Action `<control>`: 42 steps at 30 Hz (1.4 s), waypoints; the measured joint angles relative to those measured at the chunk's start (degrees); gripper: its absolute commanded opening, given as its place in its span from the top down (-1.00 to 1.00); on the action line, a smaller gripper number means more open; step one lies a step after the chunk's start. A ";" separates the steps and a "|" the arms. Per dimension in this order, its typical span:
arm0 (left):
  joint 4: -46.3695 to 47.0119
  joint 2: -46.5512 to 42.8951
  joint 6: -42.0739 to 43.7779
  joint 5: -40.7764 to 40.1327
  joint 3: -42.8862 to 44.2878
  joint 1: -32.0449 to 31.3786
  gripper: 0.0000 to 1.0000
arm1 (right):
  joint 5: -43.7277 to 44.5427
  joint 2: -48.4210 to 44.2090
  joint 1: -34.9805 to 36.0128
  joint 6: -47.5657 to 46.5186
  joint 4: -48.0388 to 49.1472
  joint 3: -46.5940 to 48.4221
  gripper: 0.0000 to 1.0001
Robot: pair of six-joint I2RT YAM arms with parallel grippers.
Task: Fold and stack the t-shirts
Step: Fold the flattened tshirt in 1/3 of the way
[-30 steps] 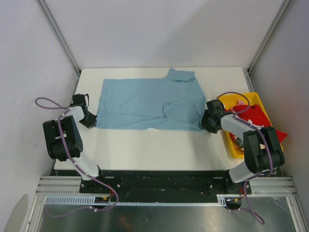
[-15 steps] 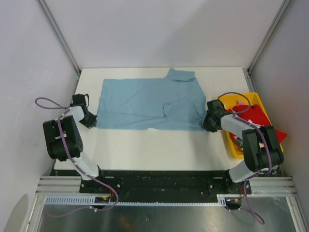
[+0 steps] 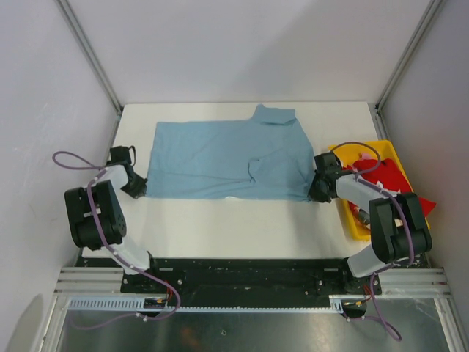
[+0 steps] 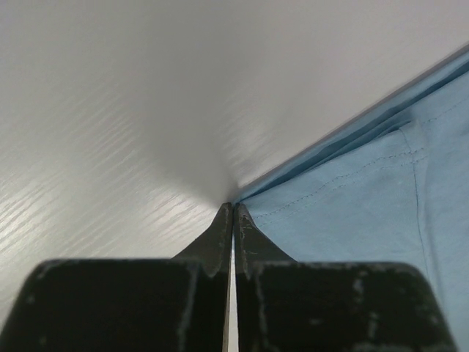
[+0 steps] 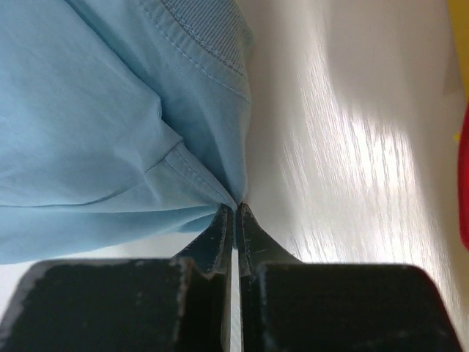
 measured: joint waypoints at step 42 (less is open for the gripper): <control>-12.55 -24.02 3.58 -10.88 -4.55 -0.55 -0.37 | -10.45 -28.65 8.31 9.55 -19.45 -3.80 -0.21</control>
